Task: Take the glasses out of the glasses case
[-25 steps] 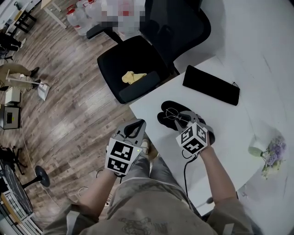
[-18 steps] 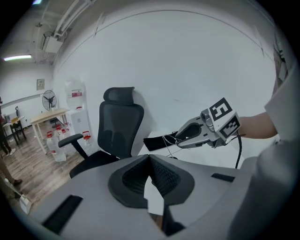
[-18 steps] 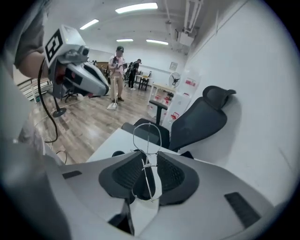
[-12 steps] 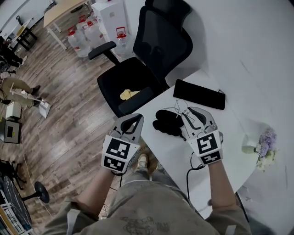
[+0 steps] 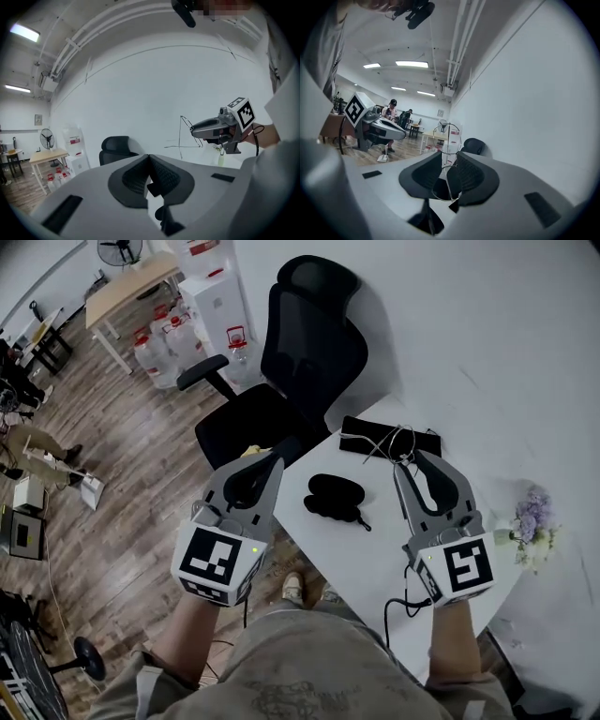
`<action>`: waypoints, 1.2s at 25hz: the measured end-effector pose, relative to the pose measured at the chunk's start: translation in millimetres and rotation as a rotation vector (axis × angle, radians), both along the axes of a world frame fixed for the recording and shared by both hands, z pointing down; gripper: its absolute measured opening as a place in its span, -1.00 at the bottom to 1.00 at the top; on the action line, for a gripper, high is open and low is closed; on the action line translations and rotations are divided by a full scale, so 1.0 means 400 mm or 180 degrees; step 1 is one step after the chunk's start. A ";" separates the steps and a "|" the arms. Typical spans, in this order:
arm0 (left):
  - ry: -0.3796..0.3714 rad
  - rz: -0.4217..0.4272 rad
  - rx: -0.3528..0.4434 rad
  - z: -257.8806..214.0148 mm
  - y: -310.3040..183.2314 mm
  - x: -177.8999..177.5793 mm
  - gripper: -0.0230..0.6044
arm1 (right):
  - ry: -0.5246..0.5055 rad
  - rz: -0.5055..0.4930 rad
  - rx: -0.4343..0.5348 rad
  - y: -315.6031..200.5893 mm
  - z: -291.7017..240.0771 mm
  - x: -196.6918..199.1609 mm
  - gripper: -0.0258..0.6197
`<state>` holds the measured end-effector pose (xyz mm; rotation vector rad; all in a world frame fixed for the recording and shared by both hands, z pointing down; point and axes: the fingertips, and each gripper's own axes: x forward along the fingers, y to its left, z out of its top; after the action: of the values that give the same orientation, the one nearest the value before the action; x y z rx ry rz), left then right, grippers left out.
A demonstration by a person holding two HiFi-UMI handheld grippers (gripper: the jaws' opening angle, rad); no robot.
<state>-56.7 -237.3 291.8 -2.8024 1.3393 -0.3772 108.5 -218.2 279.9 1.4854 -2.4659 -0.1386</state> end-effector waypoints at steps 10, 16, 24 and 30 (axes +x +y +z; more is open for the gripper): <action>0.0034 0.0071 0.0203 -0.078 0.093 0.021 -0.88 | -0.0489 0.0152 0.0213 0.156 -0.089 0.042 -0.55; 0.0057 0.0082 0.0027 -0.031 0.127 0.035 -0.88 | -0.0652 0.0181 -0.0014 0.200 -0.028 0.049 -0.55; -0.0105 0.0072 -0.0080 0.029 0.153 0.029 -0.88 | -0.0647 0.0137 -0.0232 0.208 0.041 0.046 -0.55; -0.0120 0.0031 -0.0092 0.027 0.156 0.027 -0.88 | -0.0637 0.0071 -0.0222 0.198 0.035 0.036 -0.55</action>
<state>-46.0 -175.0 302.6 -2.8090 1.3228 -0.4506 123.0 -139.1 293.8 1.5654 -2.5768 0.1045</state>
